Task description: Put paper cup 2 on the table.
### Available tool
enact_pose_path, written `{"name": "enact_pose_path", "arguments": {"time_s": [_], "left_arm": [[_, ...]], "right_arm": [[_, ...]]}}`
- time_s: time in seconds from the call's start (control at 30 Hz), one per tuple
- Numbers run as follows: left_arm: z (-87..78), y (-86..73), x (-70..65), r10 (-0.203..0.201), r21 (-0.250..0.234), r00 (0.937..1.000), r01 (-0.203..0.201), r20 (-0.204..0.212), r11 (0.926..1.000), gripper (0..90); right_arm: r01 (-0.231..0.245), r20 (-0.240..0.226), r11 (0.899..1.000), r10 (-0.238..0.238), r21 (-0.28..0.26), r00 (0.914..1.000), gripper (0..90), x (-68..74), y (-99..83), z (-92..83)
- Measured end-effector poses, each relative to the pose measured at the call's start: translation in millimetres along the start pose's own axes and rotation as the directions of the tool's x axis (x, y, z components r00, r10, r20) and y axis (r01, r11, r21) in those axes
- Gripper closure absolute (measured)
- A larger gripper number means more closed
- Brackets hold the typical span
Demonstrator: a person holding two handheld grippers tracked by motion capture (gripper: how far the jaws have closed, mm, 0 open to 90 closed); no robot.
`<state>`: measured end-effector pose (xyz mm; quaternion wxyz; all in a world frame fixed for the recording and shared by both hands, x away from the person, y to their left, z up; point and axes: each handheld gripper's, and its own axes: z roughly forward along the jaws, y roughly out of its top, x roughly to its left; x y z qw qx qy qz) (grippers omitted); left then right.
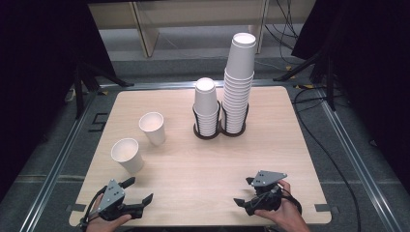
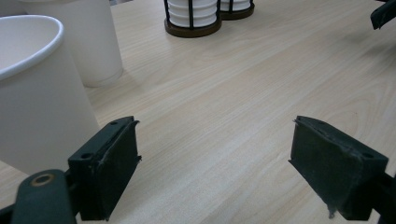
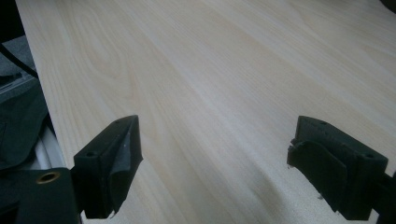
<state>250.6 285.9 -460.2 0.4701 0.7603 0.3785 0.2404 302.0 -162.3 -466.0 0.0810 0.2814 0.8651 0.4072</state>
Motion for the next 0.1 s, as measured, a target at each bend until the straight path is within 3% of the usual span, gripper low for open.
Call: {"name": "enact_pose_path", "arguments": {"time_s": [0.1], "left_arm": [[1.7,-0.5,0.1,-0.005,-0.013,1.0,0.005,0.005,0.9999,14.7]], "right_arm": [[0.0,-0.001,1.0,0.0,-0.001,1.0,16.5,0.0,0.0,0.0]]}}
